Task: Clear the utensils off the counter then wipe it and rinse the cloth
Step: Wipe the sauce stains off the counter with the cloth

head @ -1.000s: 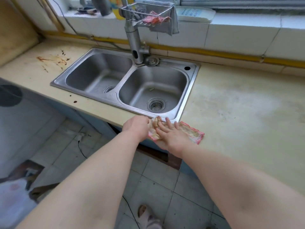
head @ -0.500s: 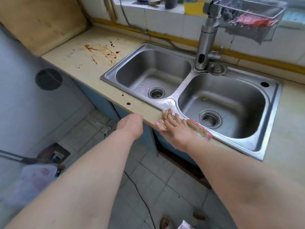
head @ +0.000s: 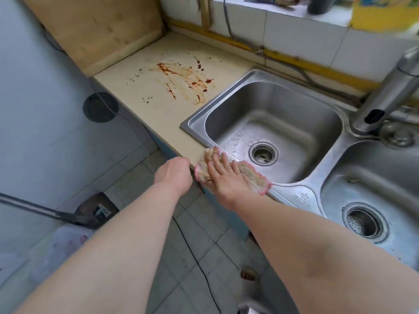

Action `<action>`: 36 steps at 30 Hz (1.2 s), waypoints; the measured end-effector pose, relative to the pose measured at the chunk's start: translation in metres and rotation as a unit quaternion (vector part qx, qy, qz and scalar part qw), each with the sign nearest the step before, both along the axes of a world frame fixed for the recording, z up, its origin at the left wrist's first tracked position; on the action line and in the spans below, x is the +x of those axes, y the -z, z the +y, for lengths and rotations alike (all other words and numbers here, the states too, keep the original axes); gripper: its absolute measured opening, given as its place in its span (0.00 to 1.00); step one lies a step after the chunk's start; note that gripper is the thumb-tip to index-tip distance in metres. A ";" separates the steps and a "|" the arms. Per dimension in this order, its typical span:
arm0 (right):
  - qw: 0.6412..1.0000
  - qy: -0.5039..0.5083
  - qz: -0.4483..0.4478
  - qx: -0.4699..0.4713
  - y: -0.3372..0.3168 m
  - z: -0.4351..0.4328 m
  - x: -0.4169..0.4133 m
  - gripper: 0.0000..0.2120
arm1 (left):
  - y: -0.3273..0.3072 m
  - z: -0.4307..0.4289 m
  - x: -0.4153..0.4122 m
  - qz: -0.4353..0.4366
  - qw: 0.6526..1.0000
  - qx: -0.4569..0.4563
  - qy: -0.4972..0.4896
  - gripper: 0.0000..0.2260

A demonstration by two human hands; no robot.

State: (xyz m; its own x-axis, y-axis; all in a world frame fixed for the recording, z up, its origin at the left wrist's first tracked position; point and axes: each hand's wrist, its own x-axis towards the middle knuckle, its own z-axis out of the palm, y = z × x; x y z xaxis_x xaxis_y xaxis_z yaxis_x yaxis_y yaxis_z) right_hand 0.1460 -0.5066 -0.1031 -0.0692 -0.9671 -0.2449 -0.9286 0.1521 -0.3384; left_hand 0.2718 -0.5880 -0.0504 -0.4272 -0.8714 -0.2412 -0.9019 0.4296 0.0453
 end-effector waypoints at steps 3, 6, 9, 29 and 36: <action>1.000 -0.025 -0.005 0.007 0.001 -0.047 0.009 0.30 | 0.000 -0.037 0.010 -0.004 1.000 -0.004 -0.015 0.17; 0.999 -0.043 -0.005 0.010 0.001 -0.069 0.012 0.30 | 0.001 -0.055 0.016 -0.011 1.000 0.010 -0.011 0.17; 0.998 -0.060 -0.015 0.013 0.000 -0.098 0.015 0.30 | -0.003 -0.085 0.016 -0.004 1.000 0.011 -0.006 0.14; 0.645 0.475 -0.577 -0.163 -0.075 -0.320 0.036 0.12 | -0.040 -0.353 0.068 0.055 0.997 0.001 0.059 0.19; 0.733 0.629 -0.213 -0.146 -0.069 -0.274 -0.008 0.21 | -0.024 -0.345 -0.005 0.097 0.978 0.026 0.180 0.19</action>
